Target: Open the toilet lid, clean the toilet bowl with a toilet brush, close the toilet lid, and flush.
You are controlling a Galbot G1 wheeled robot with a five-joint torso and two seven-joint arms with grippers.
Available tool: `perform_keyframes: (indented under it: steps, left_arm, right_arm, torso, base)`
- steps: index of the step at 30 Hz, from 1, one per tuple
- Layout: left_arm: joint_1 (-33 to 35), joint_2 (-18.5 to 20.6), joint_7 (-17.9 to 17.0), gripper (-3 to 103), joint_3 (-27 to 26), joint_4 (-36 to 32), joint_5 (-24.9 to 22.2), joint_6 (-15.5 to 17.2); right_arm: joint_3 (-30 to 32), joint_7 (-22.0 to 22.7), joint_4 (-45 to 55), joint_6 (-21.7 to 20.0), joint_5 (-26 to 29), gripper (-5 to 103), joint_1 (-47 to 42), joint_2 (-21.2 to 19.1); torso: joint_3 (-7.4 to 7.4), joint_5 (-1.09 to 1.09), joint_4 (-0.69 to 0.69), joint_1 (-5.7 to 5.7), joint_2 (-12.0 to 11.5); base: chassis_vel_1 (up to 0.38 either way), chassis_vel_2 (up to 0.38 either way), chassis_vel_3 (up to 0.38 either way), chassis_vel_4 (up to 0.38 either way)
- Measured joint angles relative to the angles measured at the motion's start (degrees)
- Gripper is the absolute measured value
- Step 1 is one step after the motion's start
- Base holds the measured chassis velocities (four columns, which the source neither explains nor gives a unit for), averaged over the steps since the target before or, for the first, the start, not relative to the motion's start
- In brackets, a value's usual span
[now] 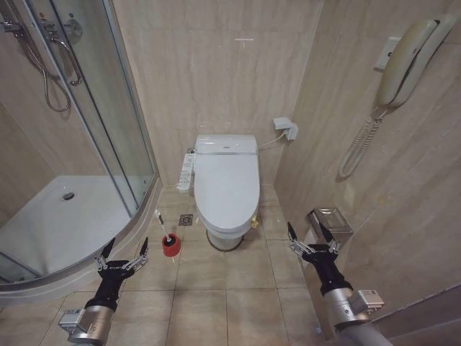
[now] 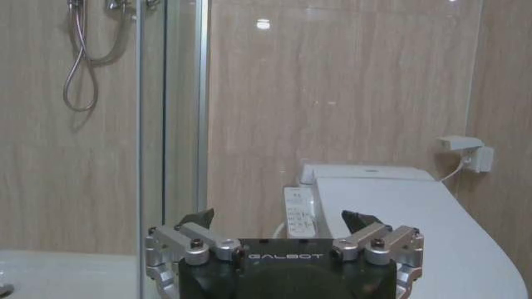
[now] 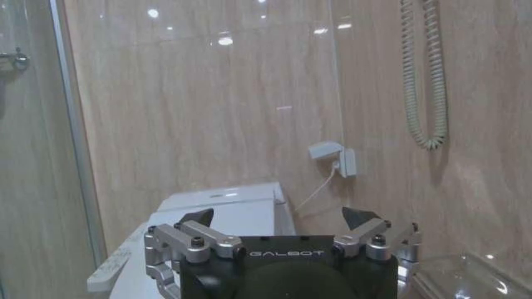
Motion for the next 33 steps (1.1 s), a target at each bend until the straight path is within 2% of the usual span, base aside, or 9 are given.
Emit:
perform_keyframes:
  steps: [15, 18, 22, 33]
  left_arm:
    - [0.0, 0.0, 0.0, 100, 0.0, 0.0, 0.0, 0.0]
    - [0.0, 0.0, 0.0, 100, 0.0, 0.0, 0.0, 0.0]
    - [0.01, 0.0, 0.0, 100, 0.0, 0.0, 0.0, 0.0]
    - [-0.03, 0.0, 0.0, 100, 0.0, 0.0, 0.0, 0.0]
  right_arm:
    - [0.29, -0.03, 0.07, 0.61, -0.09, 100, -0.28, -0.06]
    - [0.43, -0.13, -0.88, 3.02, -0.05, 100, -0.27, -0.1]
    - [0.55, 0.13, -1.05, 3.25, 0.37, 100, 0.14, -0.24]
    - [0.66, 0.16, -1.42, 3.51, 0.76, 100, 0.49, -0.15]
  torso:
    - [0.0, 0.0, 0.0, 0.0, 0.0]
    - [0.0, 0.0, 0.0, 0.0, 0.0]
    - [0.0, 0.0, 0.0, 0.0, 0.0]
    - [0.01, 0.0, -0.02, 0.01, 0.0]
  base:
    - [0.0, 0.0, 0.0, 0.0]
    - [0.0, 0.0, 0.0, 0.0]
    - [0.0, 0.0, 0.0, 0.0]
    - [-0.117, 0.102, 0.114, -0.134]
